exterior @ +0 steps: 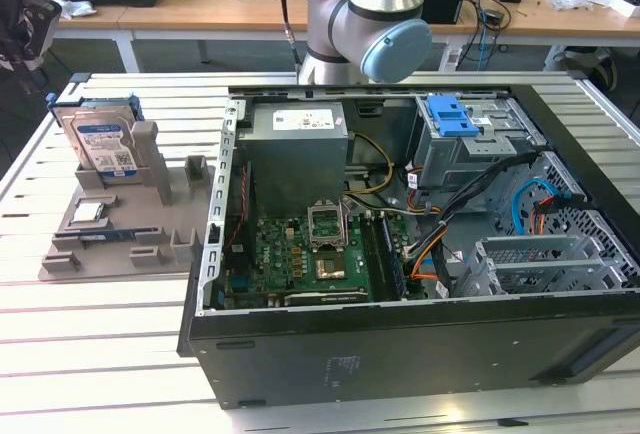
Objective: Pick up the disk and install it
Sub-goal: 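Pick up the disk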
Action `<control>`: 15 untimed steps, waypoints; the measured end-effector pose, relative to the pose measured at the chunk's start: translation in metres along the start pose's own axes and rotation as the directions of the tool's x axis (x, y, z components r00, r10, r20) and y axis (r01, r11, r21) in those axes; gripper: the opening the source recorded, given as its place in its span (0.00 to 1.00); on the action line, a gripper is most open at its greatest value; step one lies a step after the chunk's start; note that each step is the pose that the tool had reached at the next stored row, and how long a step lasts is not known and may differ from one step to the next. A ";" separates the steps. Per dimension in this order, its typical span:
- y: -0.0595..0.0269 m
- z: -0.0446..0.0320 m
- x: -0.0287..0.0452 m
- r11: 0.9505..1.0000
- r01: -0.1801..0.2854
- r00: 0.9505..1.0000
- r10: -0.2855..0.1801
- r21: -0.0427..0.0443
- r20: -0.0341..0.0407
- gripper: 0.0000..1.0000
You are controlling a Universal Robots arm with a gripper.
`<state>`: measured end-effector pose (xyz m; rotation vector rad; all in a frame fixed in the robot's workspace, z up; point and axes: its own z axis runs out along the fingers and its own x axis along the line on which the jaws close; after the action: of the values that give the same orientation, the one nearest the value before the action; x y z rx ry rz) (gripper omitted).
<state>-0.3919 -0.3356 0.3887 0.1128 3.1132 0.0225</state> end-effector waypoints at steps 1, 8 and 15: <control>0.0000 0.0000 0.0000 1.000 0.009 1.000 -0.009 0.000 0.000 0.10; 0.0000 0.0000 0.0000 0.988 0.155 0.988 -0.155 -0.004 -0.002 0.10; 0.0000 0.0000 0.0000 0.944 0.329 0.944 -0.329 -0.009 -0.004 0.10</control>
<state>-0.3919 -0.3356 0.3888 -0.4095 3.0911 0.0290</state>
